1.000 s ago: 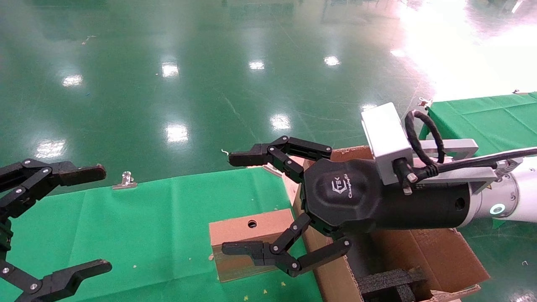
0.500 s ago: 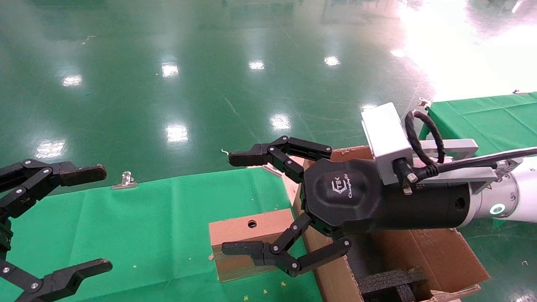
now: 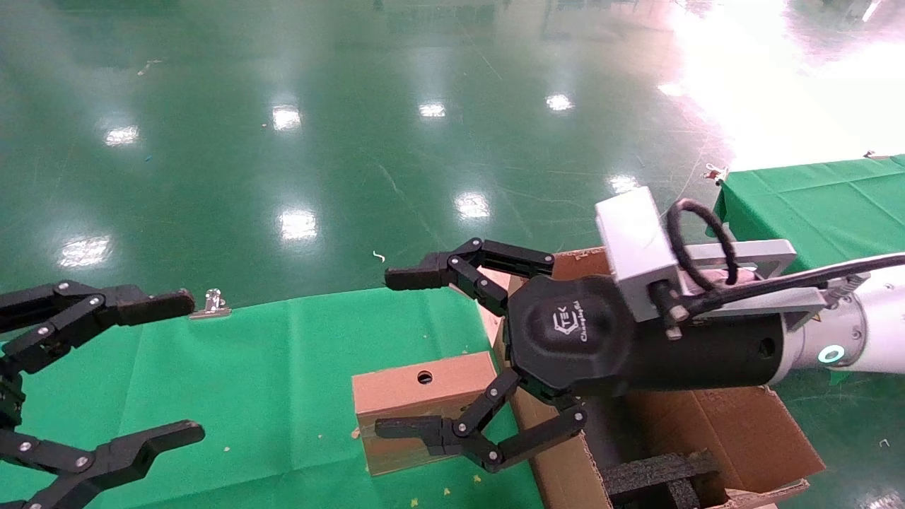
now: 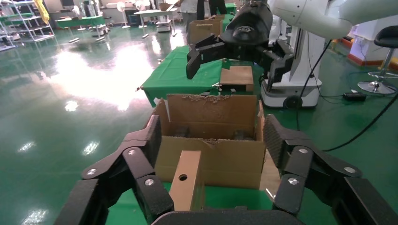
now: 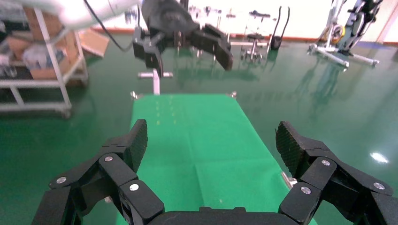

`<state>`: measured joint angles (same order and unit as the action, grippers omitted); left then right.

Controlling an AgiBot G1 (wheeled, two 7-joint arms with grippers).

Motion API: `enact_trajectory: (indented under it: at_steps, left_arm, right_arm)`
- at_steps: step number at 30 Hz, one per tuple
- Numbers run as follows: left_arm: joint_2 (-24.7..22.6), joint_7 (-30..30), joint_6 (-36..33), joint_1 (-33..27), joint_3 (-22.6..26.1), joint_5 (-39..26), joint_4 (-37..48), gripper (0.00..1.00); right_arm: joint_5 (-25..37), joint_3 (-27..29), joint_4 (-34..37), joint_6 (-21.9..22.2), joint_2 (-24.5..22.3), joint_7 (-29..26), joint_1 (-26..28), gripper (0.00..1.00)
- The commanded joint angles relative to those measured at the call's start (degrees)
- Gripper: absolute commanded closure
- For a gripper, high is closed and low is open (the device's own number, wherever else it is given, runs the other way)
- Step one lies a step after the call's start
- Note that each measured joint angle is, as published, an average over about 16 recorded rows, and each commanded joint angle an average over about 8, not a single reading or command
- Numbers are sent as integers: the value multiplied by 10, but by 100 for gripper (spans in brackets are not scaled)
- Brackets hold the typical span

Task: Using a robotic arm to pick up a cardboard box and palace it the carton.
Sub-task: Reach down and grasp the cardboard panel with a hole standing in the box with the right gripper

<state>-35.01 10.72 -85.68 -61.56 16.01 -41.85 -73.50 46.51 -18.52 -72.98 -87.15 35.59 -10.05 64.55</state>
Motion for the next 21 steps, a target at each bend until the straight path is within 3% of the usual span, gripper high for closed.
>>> enact_trajectory:
  at_steps: [1,12,21]
  left_arm:
    - [0,0,0,0,0,0,0,100]
    - [0,0,0,0,1,0,0,100]
    - [0,-1,0,0,1,1,0,100]
  right_arm:
    - [13,-5,0,-4,1,2,7,0]
    - [162,-107,51,-32,44,14,106,0]
    - [274,-204,132,-29,110,52,183,0]
